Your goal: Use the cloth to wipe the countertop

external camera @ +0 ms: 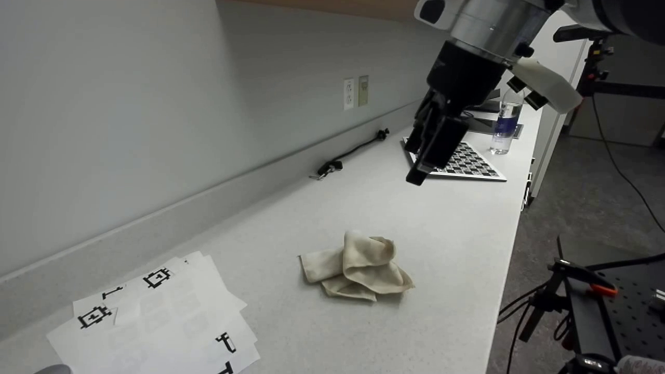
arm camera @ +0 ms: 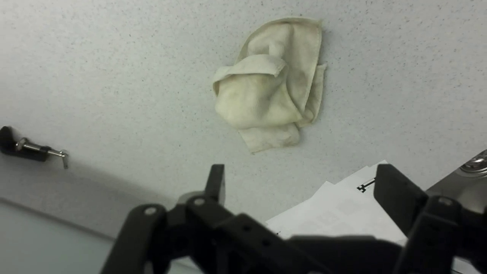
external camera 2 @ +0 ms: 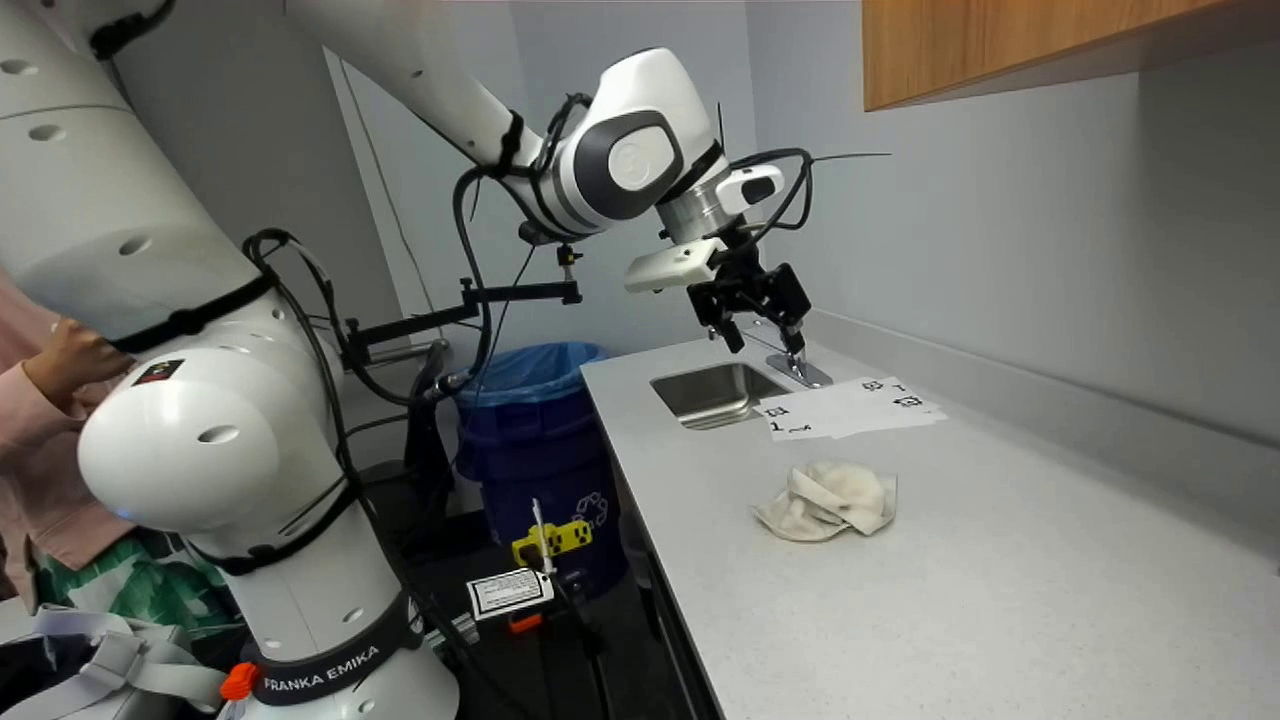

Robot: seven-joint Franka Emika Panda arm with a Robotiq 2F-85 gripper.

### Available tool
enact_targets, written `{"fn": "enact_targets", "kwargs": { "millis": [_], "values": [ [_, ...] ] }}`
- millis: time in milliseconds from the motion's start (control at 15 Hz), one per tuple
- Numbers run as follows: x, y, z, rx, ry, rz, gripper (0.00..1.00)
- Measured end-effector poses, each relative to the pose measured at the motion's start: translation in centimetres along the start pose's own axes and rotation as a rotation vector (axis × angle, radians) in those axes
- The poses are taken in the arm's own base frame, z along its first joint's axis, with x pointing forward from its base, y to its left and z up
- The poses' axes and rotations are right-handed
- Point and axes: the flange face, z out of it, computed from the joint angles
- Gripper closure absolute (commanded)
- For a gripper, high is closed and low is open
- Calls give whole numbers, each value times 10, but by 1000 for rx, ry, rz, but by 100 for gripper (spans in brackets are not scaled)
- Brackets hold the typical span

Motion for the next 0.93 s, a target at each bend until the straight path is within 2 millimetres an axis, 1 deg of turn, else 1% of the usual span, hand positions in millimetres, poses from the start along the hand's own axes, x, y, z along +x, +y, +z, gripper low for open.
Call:
{"fn": "enact_targets", "kwargs": {
  "millis": [333,933],
  "values": [
    [-3,-1,-18,-19,34,-11,0],
    [-5,-1,-18,-20,33,-12,0]
  ]
}}
